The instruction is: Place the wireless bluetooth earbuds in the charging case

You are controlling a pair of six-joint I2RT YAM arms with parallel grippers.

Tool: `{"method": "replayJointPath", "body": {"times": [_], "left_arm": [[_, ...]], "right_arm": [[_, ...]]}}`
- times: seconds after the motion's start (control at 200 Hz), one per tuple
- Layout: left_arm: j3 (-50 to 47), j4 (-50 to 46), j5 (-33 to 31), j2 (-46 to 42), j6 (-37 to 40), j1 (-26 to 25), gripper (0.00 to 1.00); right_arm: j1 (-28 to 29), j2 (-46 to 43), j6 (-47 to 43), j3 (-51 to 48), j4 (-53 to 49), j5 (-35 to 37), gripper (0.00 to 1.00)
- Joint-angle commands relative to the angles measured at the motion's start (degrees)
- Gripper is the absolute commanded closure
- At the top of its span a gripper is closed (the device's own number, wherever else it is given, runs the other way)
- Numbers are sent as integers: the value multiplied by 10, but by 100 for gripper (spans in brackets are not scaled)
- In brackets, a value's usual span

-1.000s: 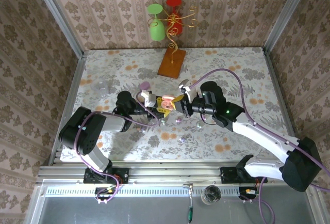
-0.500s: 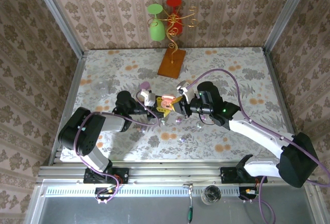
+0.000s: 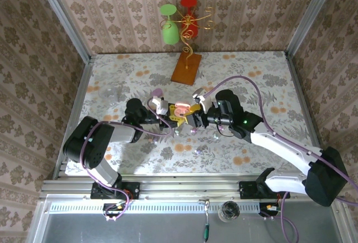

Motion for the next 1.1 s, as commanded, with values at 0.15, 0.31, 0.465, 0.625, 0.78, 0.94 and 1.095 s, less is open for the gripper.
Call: {"method": "replayJointPath", "body": {"times": [0.15,0.31,0.465,0.625,0.78,0.94,1.095], "left_arm": [[1,22,-10,-26,3,57,64],[2,21,-33,-46,7,94,64],[11,22,-35,-56,4,129,64],[16,21,-34,-85,-1,155,64],[32,20,-32,-93,-37,195,64],[41,20,-37,-93,-53,225,64],[50,19,-45,-95,-63,250,64]], "right_arm": [[-31,-45,89,-65,88,50,46],[-37,1,140,-63,78,85,45],[-22,89,143,-28,67,13,44],[-3,212,167,37,52,-52,45],[8,328,172,145,-43,-88,46],[33,411,167,220,-58,-113,46],[59,477,162,280,-66,-143,46]]}}
